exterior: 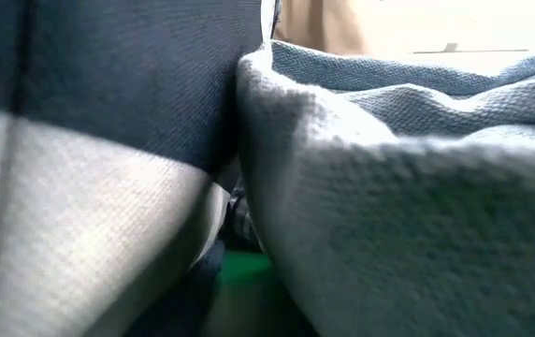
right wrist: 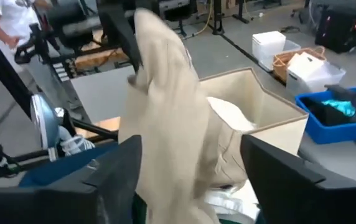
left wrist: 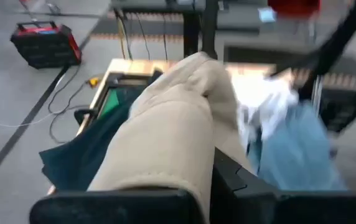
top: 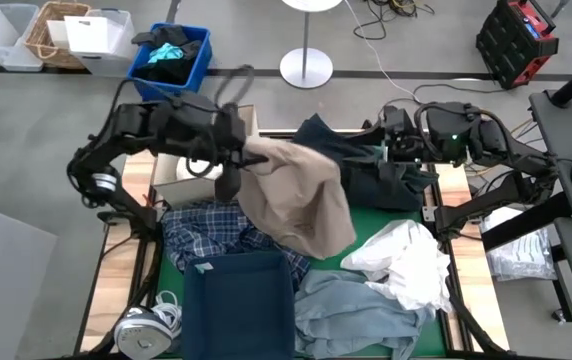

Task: Sort clothes
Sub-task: Put the light brown shorts into the blue laundry organizer

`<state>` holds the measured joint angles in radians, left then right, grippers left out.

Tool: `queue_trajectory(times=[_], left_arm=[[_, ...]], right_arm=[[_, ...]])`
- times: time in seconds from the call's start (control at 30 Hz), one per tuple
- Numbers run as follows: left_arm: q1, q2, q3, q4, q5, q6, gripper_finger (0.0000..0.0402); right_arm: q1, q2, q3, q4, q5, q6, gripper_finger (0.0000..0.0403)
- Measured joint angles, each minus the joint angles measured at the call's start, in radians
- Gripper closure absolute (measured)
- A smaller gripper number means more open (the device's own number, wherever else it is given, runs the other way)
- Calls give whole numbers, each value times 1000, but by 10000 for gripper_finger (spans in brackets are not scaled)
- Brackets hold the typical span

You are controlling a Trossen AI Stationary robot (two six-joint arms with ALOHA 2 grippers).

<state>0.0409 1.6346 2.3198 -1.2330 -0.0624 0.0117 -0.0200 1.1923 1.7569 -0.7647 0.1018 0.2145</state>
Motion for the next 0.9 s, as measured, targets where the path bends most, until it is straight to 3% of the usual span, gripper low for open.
queue_trajectory(times=[0.13, 0.27, 0.47, 0.8, 0.9], left_arm=[[-19, 66, 35, -32, 0, 123, 401], [-28, 102, 34, -23, 2, 177, 402], [-30, 144, 36, -24, 2, 167, 402], [-66, 151, 35, 16, 2, 149, 402], [-74, 151, 35, 42, 3, 137, 402]], right_arm=[[0, 7, -2, -1, -14, 70, 105], [0, 41, -2, -2, -97, 140, 95], [0, 139, -3, -19, -155, 187, 102], [-50, 233, 4, -55, -157, 144, 115], [-51, 253, 5, -41, -226, 103, 118]])
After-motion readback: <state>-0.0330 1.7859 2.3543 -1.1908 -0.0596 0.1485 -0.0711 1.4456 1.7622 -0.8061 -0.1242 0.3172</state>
